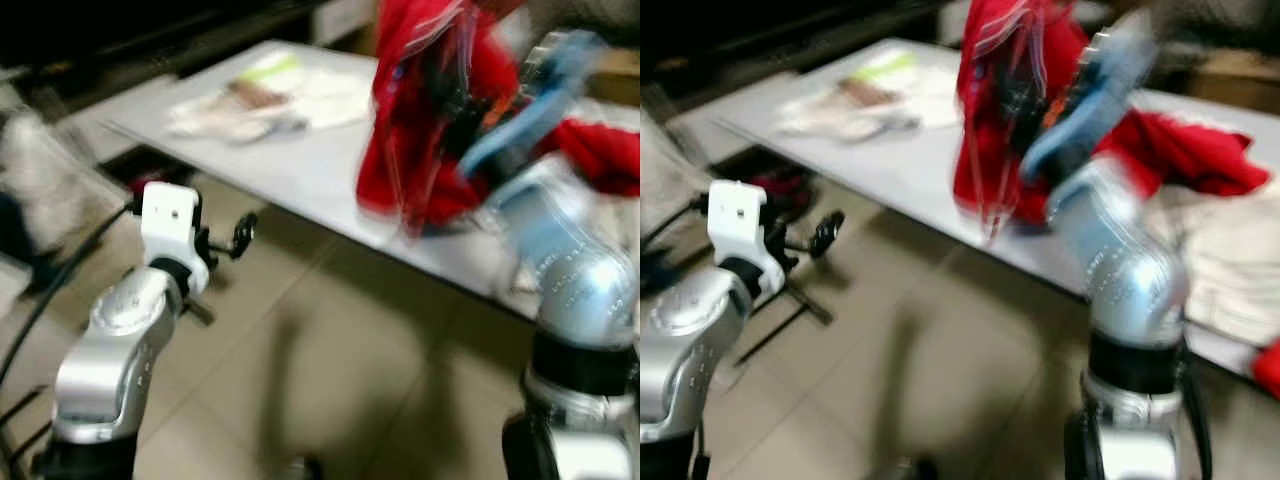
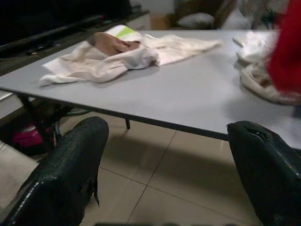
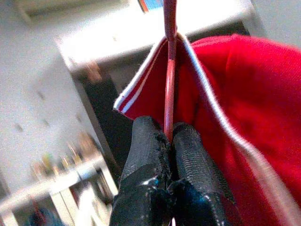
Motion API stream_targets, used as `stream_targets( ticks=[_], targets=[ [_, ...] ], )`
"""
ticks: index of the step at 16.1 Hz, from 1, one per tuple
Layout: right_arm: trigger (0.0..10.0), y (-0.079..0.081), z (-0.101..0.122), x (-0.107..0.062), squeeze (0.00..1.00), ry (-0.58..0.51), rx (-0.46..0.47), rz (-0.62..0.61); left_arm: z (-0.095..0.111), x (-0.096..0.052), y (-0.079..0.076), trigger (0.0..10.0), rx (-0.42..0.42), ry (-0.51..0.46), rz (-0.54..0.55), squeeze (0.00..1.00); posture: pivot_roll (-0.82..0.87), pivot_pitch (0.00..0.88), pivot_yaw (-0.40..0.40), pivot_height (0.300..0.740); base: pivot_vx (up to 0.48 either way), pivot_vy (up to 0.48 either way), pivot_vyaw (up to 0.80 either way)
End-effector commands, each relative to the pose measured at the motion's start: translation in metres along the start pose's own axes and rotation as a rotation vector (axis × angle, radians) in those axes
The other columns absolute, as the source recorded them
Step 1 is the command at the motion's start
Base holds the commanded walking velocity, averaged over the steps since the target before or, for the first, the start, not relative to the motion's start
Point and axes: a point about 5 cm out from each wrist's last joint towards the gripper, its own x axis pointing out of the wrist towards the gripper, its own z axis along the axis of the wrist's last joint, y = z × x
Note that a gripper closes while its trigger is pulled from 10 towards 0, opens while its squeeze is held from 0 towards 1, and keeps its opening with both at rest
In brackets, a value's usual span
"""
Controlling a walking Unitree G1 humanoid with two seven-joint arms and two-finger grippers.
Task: Hang hanger
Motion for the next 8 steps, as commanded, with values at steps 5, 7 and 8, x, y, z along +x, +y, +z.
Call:
stream_targets(
  ticks=[5,7,8],
  targets=[
    [10.0,0.014,-0.010,-0.008,0.00,0.030,-0.092,0.100,0.004,0.002,0.002,10.0,0.035,-0.024,0.020,1.00,-0.05,0.000,0.074,0.740,0.000,0.000,0.80],
    [10.0,0.013,-0.030,-0.018,0.00,0.117,-0.110,0.096,0.003,0.003,0.001,10.0,0.040,-0.025,0.018,1.00,-0.05,0.000,0.076,0.740,0.000,0.000,0.80],
    [10.0,0.013,-0.033,-0.020,0.00,0.128,-0.119,0.095,0.003,0.003,0.001,10.0,0.042,-0.025,0.016,1.00,-0.05,0.000,0.076,0.740,0.000,0.000,0.80]
  ],
)
